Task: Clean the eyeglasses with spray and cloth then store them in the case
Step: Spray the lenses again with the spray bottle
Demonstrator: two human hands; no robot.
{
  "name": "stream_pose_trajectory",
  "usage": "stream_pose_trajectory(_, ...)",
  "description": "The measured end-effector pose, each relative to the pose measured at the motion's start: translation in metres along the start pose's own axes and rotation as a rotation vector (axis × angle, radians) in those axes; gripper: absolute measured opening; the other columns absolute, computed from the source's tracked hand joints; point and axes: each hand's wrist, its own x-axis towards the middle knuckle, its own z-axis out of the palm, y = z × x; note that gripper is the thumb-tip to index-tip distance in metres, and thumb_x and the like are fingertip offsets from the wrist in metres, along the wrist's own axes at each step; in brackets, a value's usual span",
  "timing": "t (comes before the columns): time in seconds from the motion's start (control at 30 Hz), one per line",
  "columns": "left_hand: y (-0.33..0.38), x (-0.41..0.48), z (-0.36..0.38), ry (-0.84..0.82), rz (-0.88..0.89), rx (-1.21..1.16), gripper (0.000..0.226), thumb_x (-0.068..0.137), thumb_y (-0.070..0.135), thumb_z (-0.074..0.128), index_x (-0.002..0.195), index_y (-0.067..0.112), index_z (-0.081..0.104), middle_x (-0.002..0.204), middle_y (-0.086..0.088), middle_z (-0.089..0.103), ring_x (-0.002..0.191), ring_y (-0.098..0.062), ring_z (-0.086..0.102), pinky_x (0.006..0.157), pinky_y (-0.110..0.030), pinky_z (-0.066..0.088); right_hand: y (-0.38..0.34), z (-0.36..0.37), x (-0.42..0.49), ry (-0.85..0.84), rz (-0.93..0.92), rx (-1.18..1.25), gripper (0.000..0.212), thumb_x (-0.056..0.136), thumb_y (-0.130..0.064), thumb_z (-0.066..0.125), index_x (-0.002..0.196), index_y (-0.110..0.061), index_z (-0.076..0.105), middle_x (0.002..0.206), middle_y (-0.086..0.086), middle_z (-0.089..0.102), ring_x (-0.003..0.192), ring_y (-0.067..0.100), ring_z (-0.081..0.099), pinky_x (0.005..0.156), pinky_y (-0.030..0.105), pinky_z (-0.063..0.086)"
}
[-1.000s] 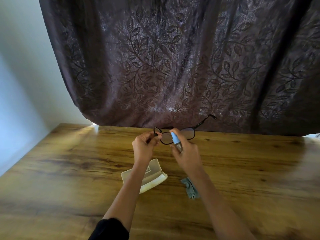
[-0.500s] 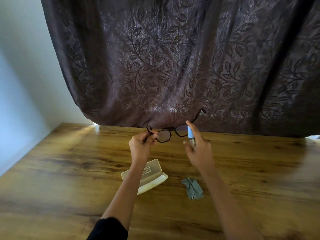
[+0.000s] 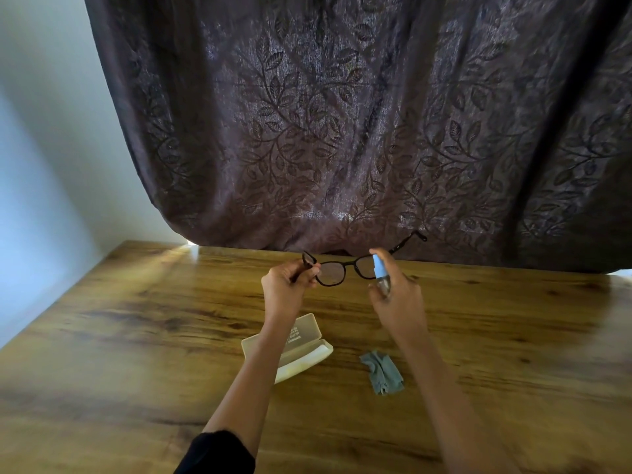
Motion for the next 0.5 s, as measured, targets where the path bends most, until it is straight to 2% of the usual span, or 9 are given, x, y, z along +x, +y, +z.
stream_pose_trajectory(0.13, 0.0006, 0.0001, 0.0002, 0.004, -0.004, -0.003, 0.010, 0.084, 0.009, 0.065, 0.083, 0.015, 0.073, 0.073, 0.000, 0.072, 0.063, -0.008, 0.065, 0.069, -0.018, 0.054, 0.0007, 0.0011, 0.0000, -0.019, -0.003, -0.054, 0.056, 0.082, -0.004, 0.061, 0.131, -0.026, 0.044, 0.066, -0.002, 0.057, 0.053, 0.000, 0.049, 0.048, 0.007, 0.034)
stream_pose_trajectory(0.2, 0.0009, 0.0001, 0.0004, 0.002, -0.002, -0.008, 0.010, 0.084, 0.009, 0.065, 0.083, 0.015, 0.072, 0.074, 0.001, 0.072, 0.062, -0.007, 0.064, 0.067, -0.015, 0.054, -0.0003, 0.0020, -0.0004, -0.011, -0.002, -0.035, 0.056, 0.082, -0.006, 0.061, 0.131, -0.026, 0.044, 0.067, -0.001, 0.058, 0.054, 0.002, 0.050, 0.049, 0.009, 0.039)
stream_pose_trajectory(0.27, 0.0010, 0.0001, 0.0007, -0.002, 0.000, -0.009, 0.010, 0.084, 0.009, 0.065, 0.082, 0.016, 0.072, 0.073, 0.002, 0.071, 0.060, -0.005, 0.064, 0.067, -0.014, 0.053, -0.0012, 0.0013, -0.0010, 0.008, 0.006, 0.013, 0.059, 0.082, -0.007, 0.062, 0.133, -0.029, 0.041, 0.069, 0.000, 0.061, 0.055, 0.007, 0.055, 0.050, 0.017, 0.049)
stream_pose_trajectory(0.33, 0.0011, 0.0004, 0.0005, -0.001, -0.002, -0.008, 0.011, 0.084, 0.009, 0.065, 0.081, 0.017, 0.072, 0.072, 0.004, 0.071, 0.059, -0.003, 0.063, 0.066, -0.012, 0.053, -0.0014, 0.0002, -0.0005, 0.011, 0.000, 0.011, 0.059, 0.082, -0.005, 0.061, 0.132, -0.030, 0.042, 0.068, 0.001, 0.061, 0.053, 0.009, 0.057, 0.049, 0.019, 0.051)
stream_pose_trajectory(0.43, -0.0005, 0.0008, 0.0003, 0.001, -0.003, -0.014, 0.010, 0.083, 0.010, 0.065, 0.082, 0.018, 0.072, 0.072, 0.004, 0.071, 0.060, -0.004, 0.064, 0.066, -0.012, 0.052, -0.0008, 0.0000, -0.0004, 0.011, -0.018, -0.035, 0.054, 0.082, -0.002, 0.058, 0.129, -0.025, 0.046, 0.061, 0.000, 0.058, 0.050, 0.006, 0.051, 0.044, 0.012, 0.040)
stream_pose_trajectory(0.5, -0.0019, 0.0008, 0.0007, 0.000, -0.003, -0.014, 0.009, 0.083, 0.011, 0.066, 0.083, 0.017, 0.072, 0.073, 0.001, 0.072, 0.061, -0.005, 0.064, 0.066, -0.013, 0.053, -0.0008, 0.0012, -0.0010, 0.013, -0.025, -0.032, 0.053, 0.082, -0.001, 0.058, 0.128, -0.023, 0.046, 0.061, 0.001, 0.057, 0.049, 0.006, 0.049, 0.044, 0.012, 0.038)
